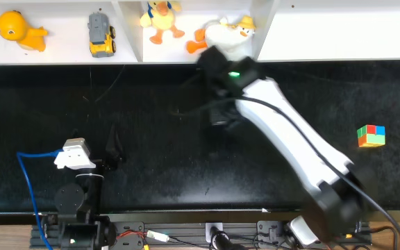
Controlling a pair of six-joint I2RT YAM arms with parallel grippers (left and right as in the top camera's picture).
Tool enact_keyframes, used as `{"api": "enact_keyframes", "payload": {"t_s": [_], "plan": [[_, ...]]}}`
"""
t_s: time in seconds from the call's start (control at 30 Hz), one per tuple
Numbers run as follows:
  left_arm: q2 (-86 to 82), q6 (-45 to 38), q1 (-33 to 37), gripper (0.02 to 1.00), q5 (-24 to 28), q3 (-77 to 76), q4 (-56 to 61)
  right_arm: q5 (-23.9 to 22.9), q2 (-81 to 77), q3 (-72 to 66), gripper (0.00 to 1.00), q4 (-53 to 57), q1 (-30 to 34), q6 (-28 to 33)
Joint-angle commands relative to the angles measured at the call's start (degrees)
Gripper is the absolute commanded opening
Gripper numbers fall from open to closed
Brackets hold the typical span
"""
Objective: Store Toys
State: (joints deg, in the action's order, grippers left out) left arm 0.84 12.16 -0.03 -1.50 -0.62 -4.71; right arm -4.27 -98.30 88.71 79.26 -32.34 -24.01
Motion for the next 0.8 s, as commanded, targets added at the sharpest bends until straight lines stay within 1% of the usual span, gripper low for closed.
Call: {"api": "enact_keyframes", "payload": {"t_s": [0.03, 0.1, 0.27, 0.33, 0.5, 0.57, 0.7, 0.8], "plan": [[-0.7, 1.4, -0.4, 0.996, 0.8, 0.2, -0.1, -2.5, 9.9, -7.8, 0.047, 0.3, 5.6, -0.4], [-0.7, 1.4, -0.4, 0.998, 0.8, 0.2, -0.1, -3.3, 14.5, -12.2, 0.045, -0.9, 8.6, 0.3], [-0.7, 1.4, -0.4, 0.998, 0.8, 0.2, -0.1, -3.3, 23.2, -20.4, 0.045, -7.4, 18.5, 7.6], [-0.7, 1.4, -0.4, 0.996, 0.8, 0.2, -0.1, -3.2, 24.3, -21.9, 0.045, -10.9, 22.7, 12.1], [-0.7, 1.4, -0.4, 0.998, 0.8, 0.2, -0.1, -3.2, 22.6, -22.6, 0.047, -18.5, 30.8, 23.4], [-0.7, 1.4, -0.4, 0.998, 0.8, 0.2, -0.1, -2.1, 21.3, -22.6, 0.045, -22.2, 33.4, 26.9], [-0.7, 1.4, -0.4, 0.998, 0.8, 0.2, -0.1, 3.0, 18.2, -22.6, 0.049, -30.9, 35.5, 34.1], [-0.7, 1.4, -0.4, 0.998, 0.8, 0.2, -0.1, 3.2, 15.6, -22.6, 0.047, -37.3, 35.5, 36.2]]}}
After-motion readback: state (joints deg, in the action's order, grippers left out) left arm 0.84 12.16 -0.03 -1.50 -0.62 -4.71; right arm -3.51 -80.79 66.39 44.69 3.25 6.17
